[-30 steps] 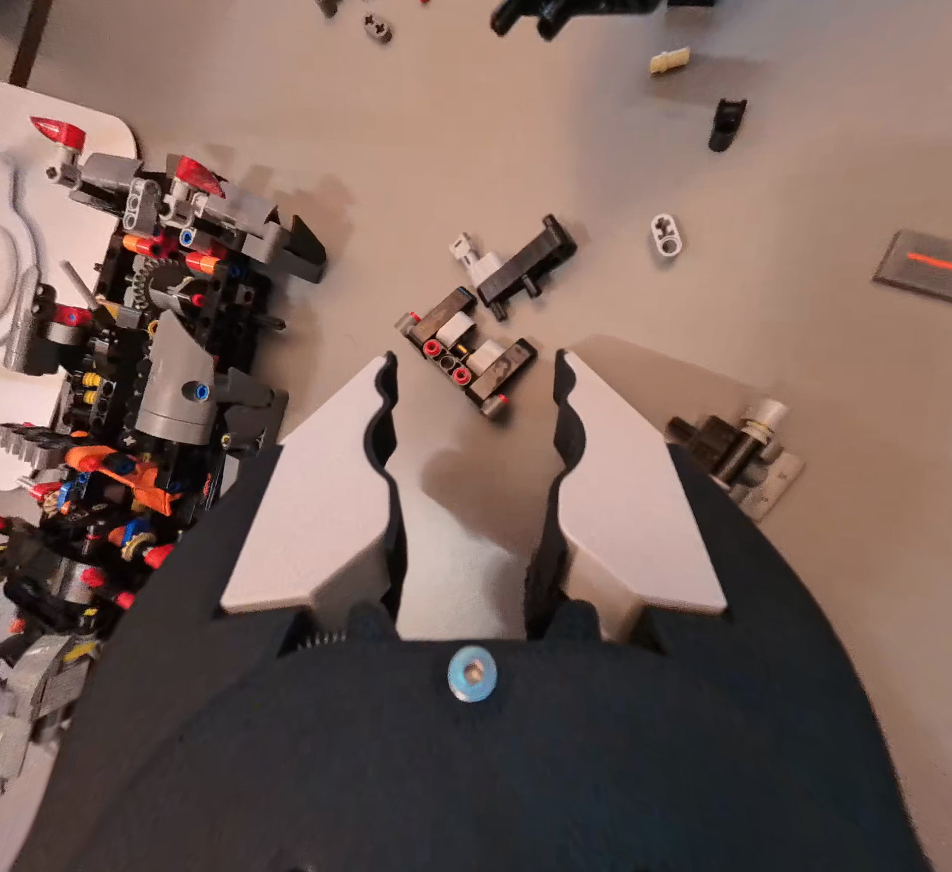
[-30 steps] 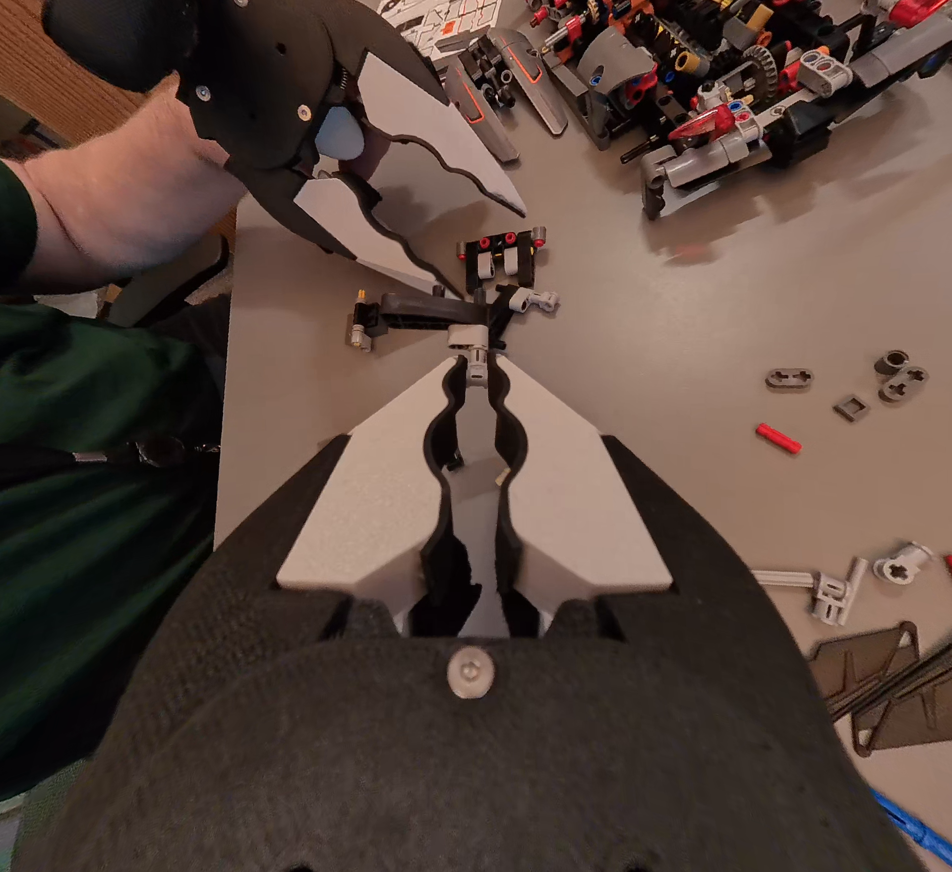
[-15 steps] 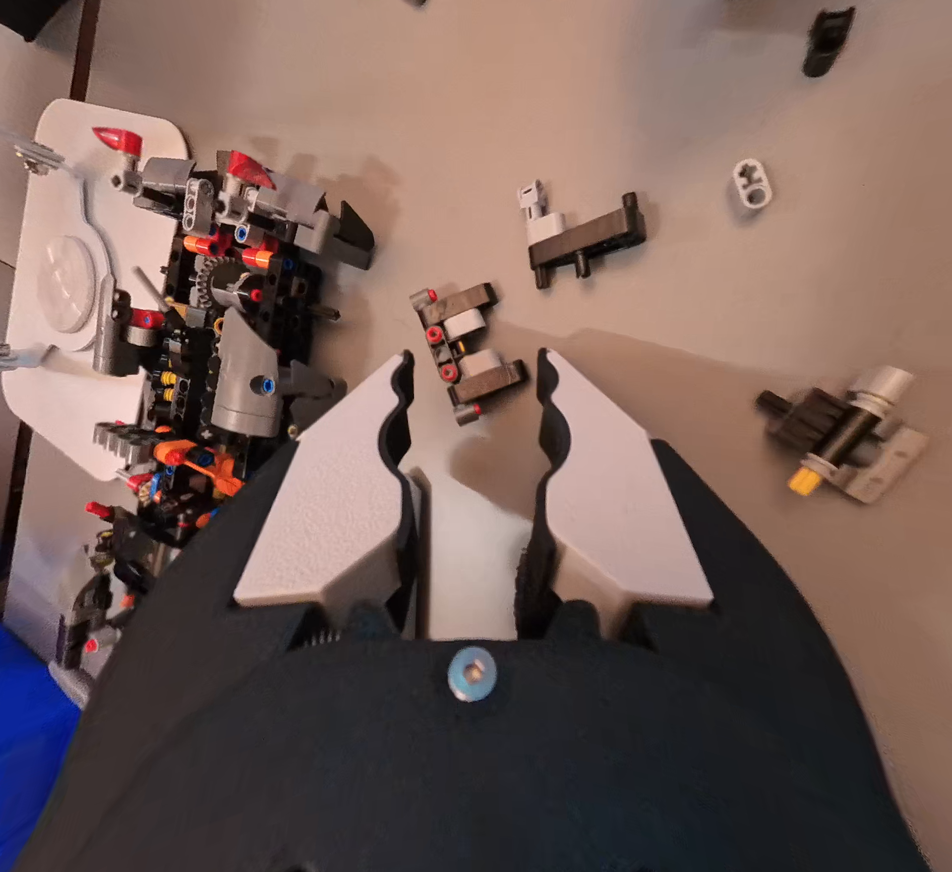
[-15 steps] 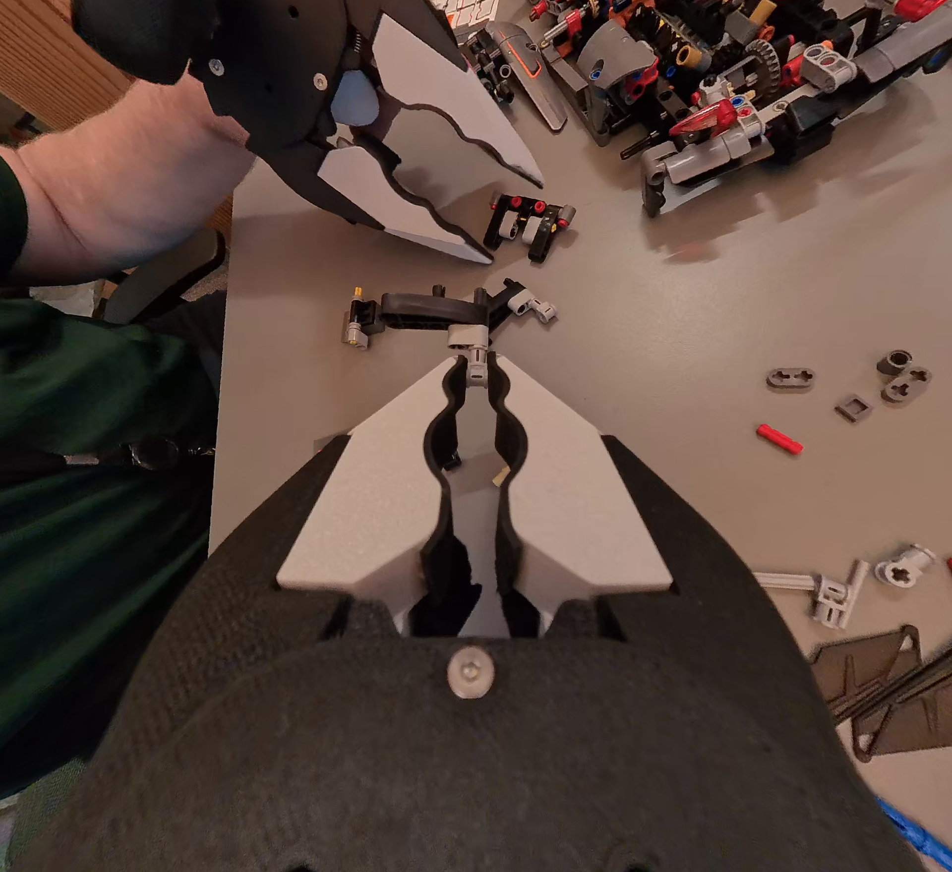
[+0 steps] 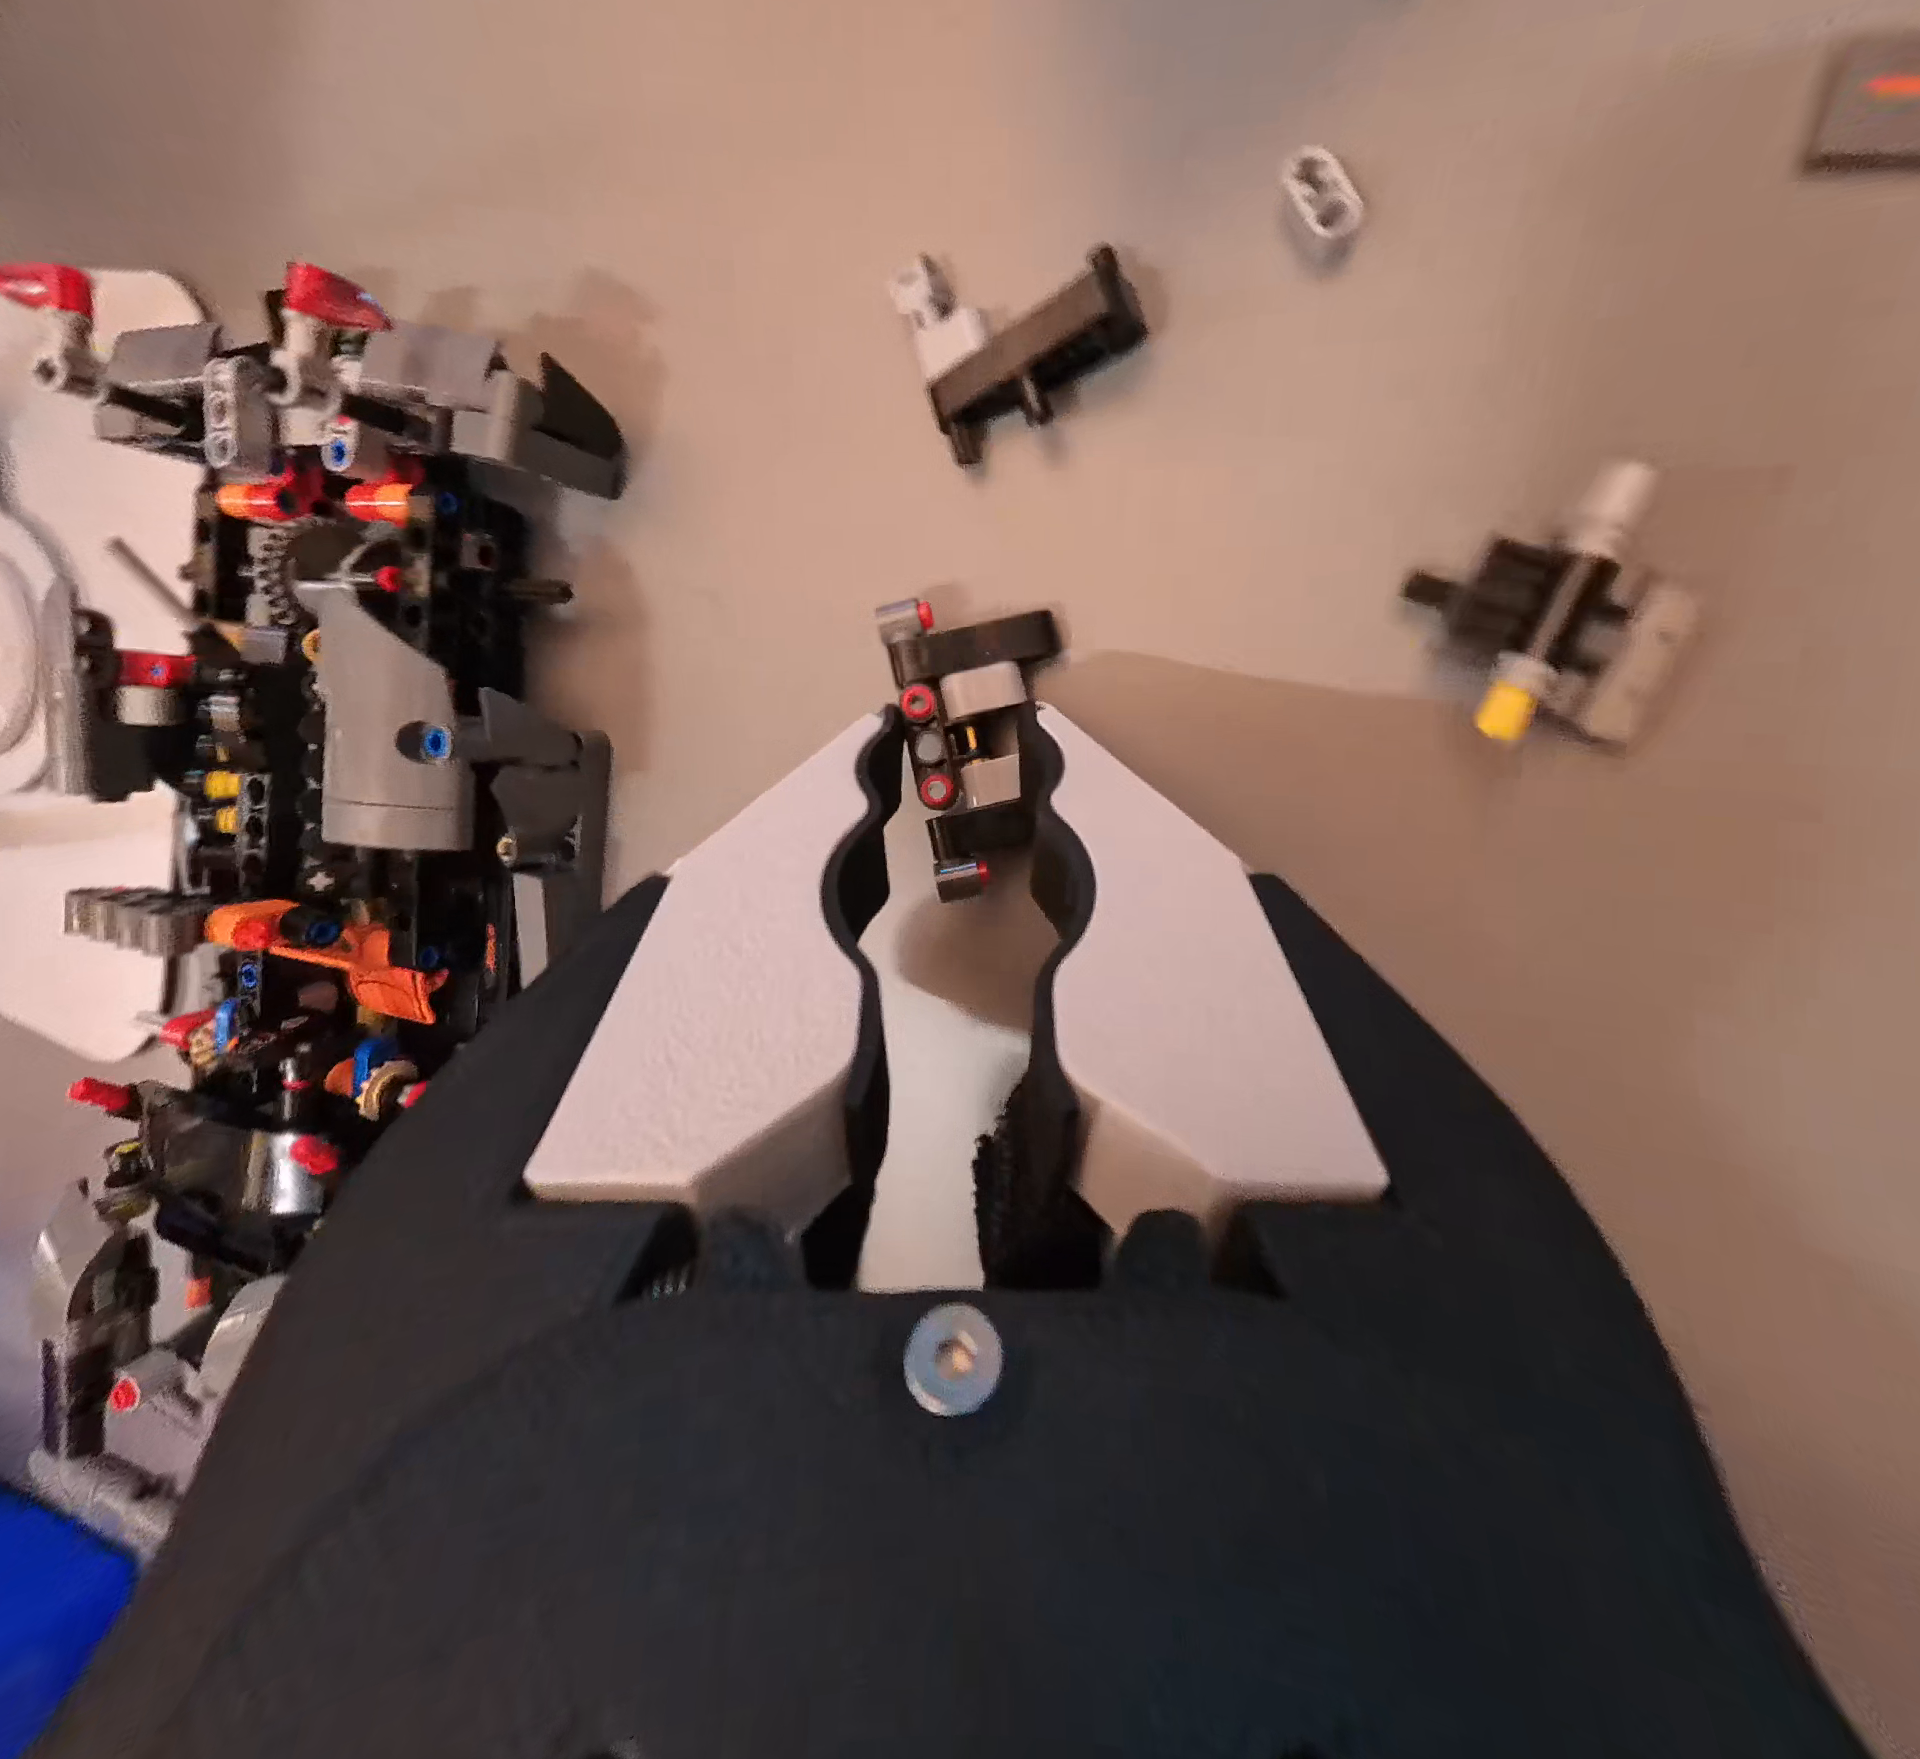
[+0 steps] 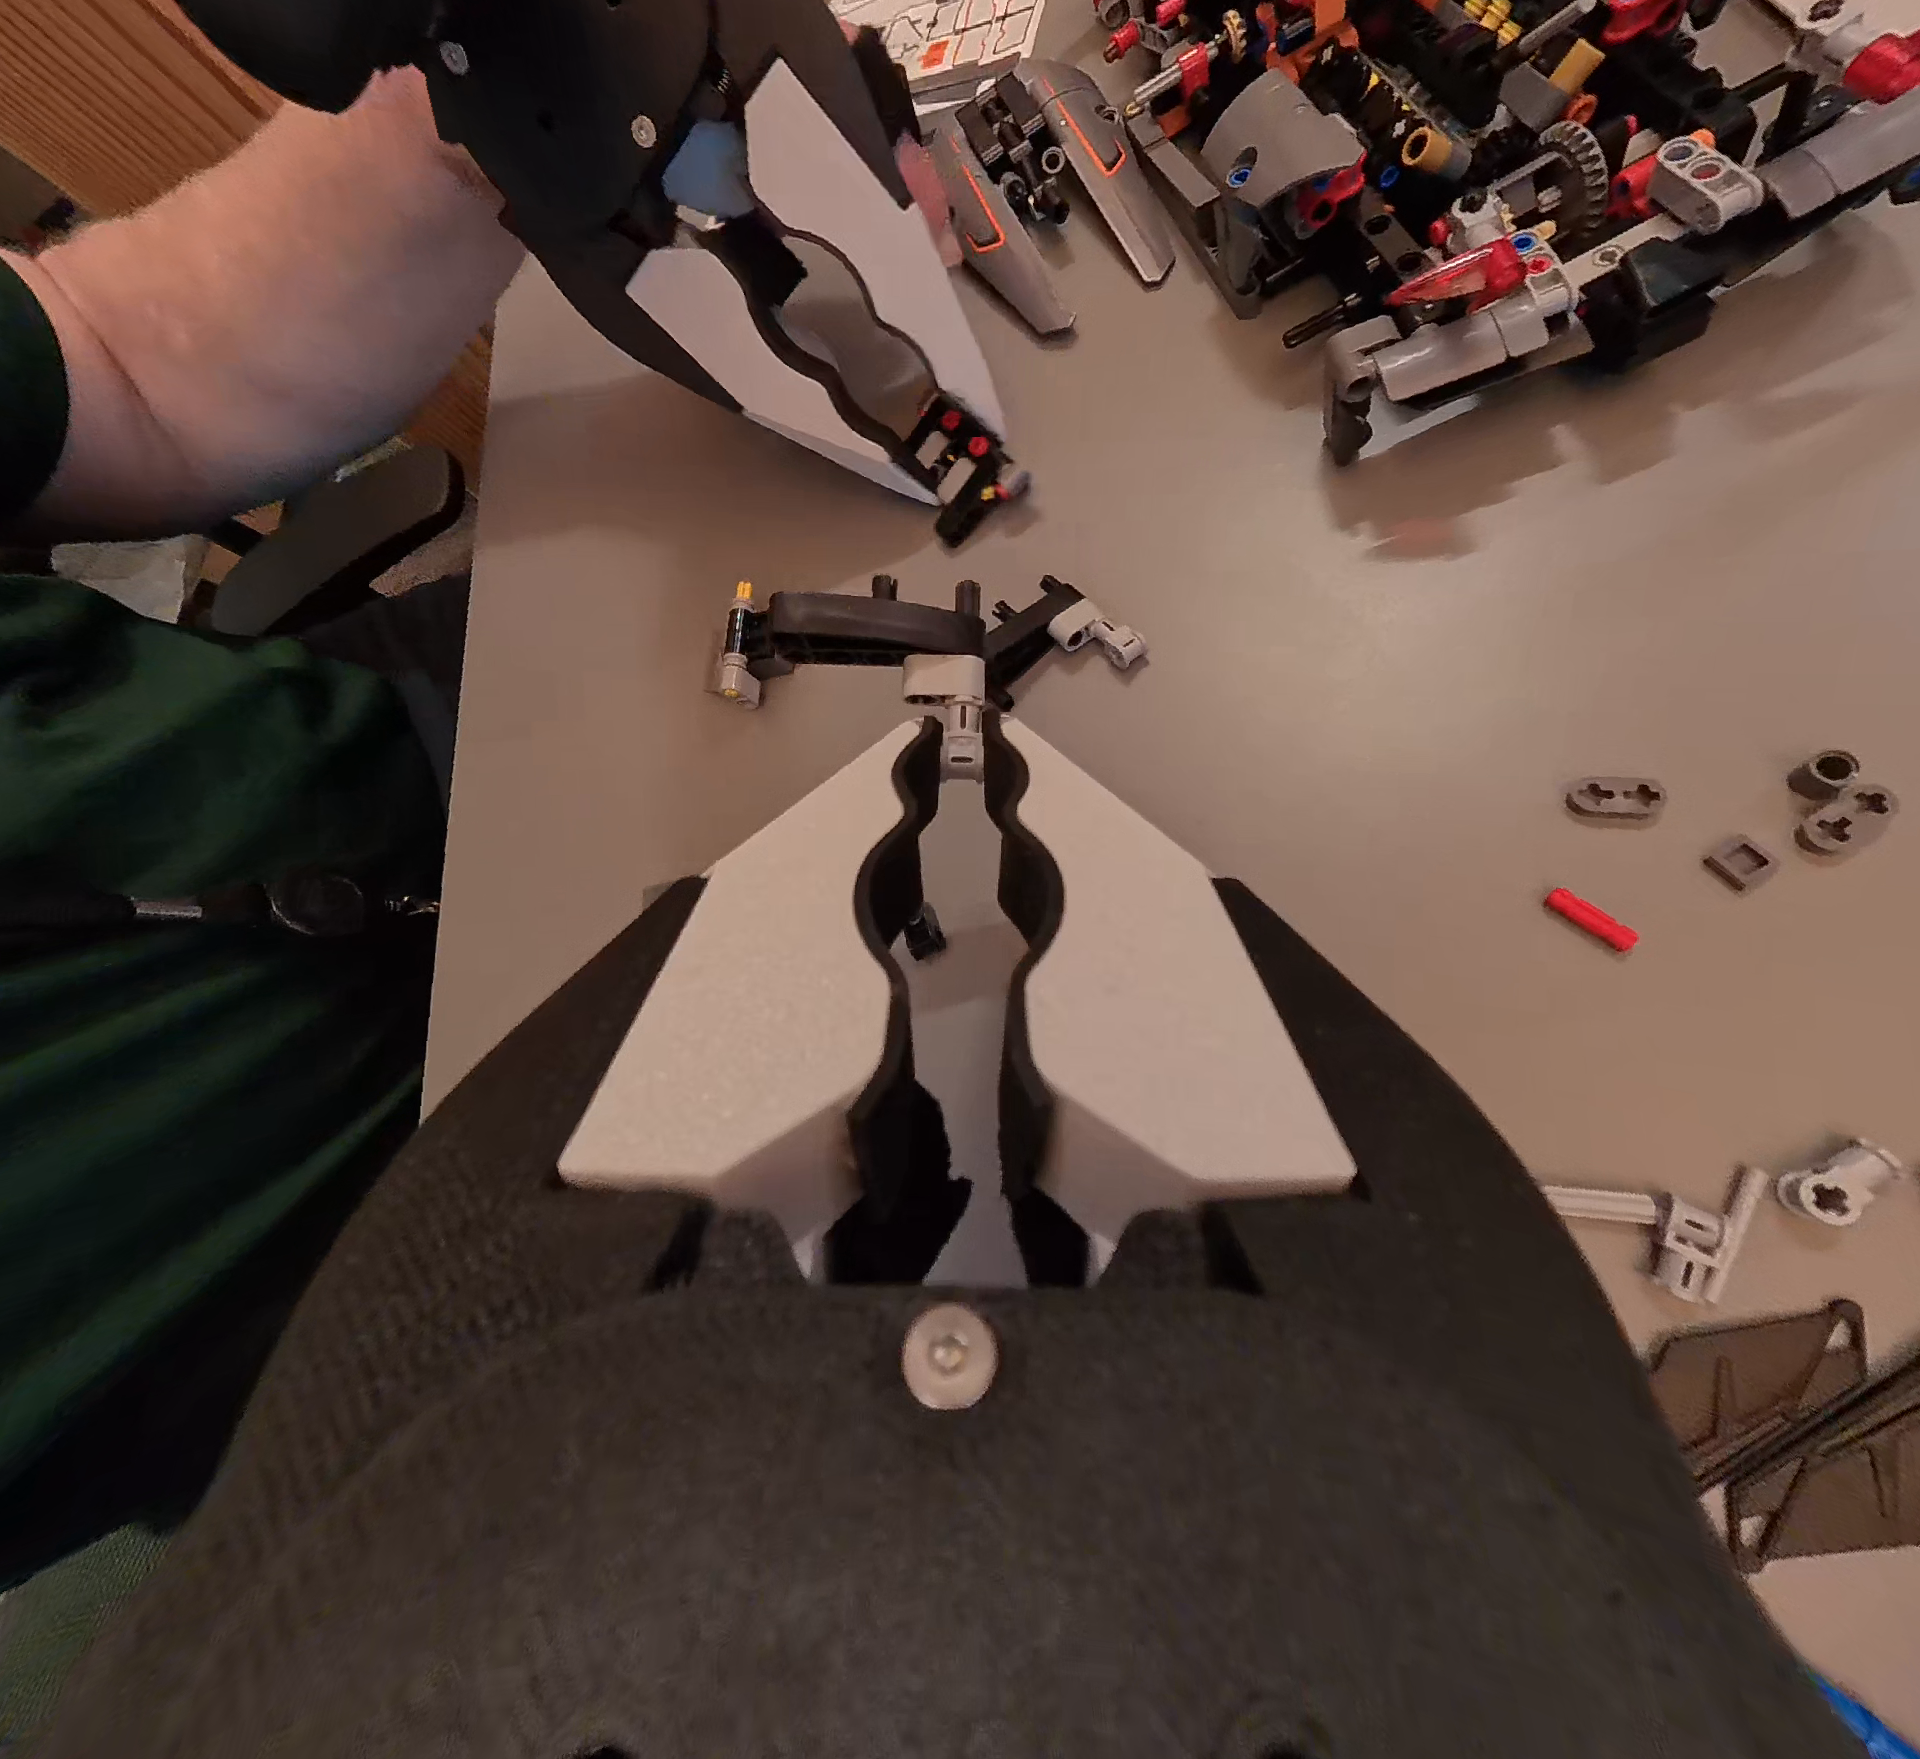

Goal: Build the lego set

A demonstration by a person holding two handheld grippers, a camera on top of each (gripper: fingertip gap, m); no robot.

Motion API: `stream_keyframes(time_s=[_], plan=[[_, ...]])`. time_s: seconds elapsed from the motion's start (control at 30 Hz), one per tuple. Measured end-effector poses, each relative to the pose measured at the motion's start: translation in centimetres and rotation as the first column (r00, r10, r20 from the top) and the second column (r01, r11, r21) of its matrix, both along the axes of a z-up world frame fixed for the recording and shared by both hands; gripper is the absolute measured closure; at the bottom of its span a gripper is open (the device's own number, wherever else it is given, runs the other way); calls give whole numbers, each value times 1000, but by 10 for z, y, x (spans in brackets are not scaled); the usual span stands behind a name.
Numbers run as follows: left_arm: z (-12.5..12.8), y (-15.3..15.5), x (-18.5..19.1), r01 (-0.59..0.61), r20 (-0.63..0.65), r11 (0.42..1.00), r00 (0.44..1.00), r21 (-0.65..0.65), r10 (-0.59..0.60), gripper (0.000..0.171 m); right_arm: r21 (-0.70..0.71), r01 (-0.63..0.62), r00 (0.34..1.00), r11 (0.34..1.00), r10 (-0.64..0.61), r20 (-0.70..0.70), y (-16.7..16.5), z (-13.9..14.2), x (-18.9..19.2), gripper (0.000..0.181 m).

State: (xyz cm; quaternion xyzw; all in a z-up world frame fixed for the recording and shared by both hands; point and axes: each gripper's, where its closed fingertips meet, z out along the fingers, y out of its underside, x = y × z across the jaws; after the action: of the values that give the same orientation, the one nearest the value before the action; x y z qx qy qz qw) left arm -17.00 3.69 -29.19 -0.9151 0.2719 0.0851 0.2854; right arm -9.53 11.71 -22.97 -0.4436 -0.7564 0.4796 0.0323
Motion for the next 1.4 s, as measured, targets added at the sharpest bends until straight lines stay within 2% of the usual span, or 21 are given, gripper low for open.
stream_keyframes(time_s=[0.07, 0.17, 0.2, 0.37, 0.5, 0.67, 0.97, 1.4], plan=[[1, -9, -1, 35, 0, 999, 999, -13, -35, 152, 6, -3, 1000, 1000, 3, -10, -1, 0, -1, 176], [2, -14, -11, -4, -13, 1000, 1000, -5, 4, 140, 38, -12, 997, 999, 15, -73, -3, 6, -3, 176], [3, -14, -12, -19, -11, 1000, 1000, 4, 19, 135, 56, -10, 994, 998, 16, -107, -4, 9, -5, 176], [9, -11, -11, -70, -3, 995, 998, 65, 70, 131, 198, 35, 946, 980, 31, -321, -5, 27, -14, 176], [9, -11, -6, -58, -7, 996, 998, 68, 59, 128, 236, 64, 910, 970, 40, -413, -7, 37, -17, 176], [13, -9, -6, -56, -6, 996, 998, 74, 56, 127, 236, 75, 900, 969, 37, -435, -5, 41, -16, 176], [4, -10, -7, -61, -2, 997, 998, 38, 61, 130, 258, 68, 898, 964, 53, -437, -6, 38, -16, 176], [-1, -11, -2, -33, 17, 999, 999, 19, 33, 150, 269, 56, 907, 962, 64, -417, -9, 33, -16, 176]])
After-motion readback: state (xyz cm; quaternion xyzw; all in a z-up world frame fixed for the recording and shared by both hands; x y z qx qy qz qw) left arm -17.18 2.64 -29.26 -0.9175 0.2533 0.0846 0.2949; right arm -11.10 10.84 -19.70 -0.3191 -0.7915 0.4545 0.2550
